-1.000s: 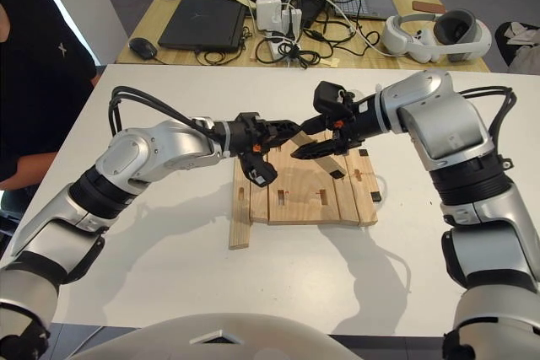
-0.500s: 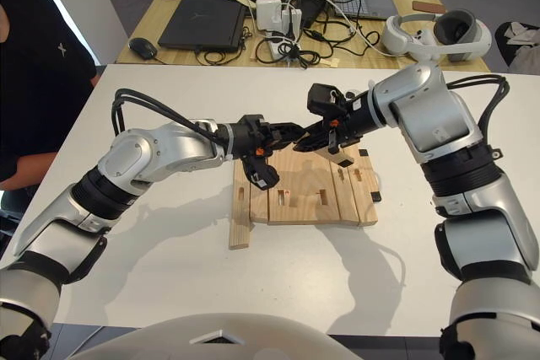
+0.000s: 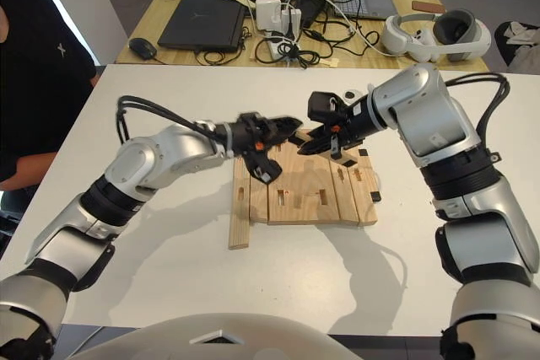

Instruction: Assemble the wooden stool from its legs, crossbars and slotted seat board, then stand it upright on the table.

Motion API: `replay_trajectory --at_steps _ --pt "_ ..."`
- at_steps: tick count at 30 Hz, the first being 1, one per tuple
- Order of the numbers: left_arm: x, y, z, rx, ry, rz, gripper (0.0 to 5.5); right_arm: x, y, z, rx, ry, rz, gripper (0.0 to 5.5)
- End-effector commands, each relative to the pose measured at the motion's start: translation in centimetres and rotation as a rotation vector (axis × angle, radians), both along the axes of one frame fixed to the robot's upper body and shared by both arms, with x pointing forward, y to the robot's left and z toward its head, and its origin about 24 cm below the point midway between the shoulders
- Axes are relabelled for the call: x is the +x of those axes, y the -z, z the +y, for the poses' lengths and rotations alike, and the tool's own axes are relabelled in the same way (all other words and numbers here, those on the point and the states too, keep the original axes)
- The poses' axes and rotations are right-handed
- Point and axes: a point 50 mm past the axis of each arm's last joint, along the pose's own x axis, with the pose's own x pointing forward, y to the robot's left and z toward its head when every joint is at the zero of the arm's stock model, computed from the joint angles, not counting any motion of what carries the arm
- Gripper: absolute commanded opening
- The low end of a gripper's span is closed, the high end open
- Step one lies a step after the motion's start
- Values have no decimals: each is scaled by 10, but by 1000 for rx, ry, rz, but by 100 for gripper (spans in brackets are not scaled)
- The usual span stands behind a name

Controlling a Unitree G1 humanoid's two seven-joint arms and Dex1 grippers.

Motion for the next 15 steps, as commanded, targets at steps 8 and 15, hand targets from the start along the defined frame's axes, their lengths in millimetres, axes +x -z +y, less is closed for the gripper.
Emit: replay_trajectory --at_steps 8,15 --pt "30 -13 30 -450 -477 222 259 22 -32 -12 260 320 -159 38" --pt "21 -4 61 -1337 -948 503 259 5 -8 -32 693 949 -298 38"
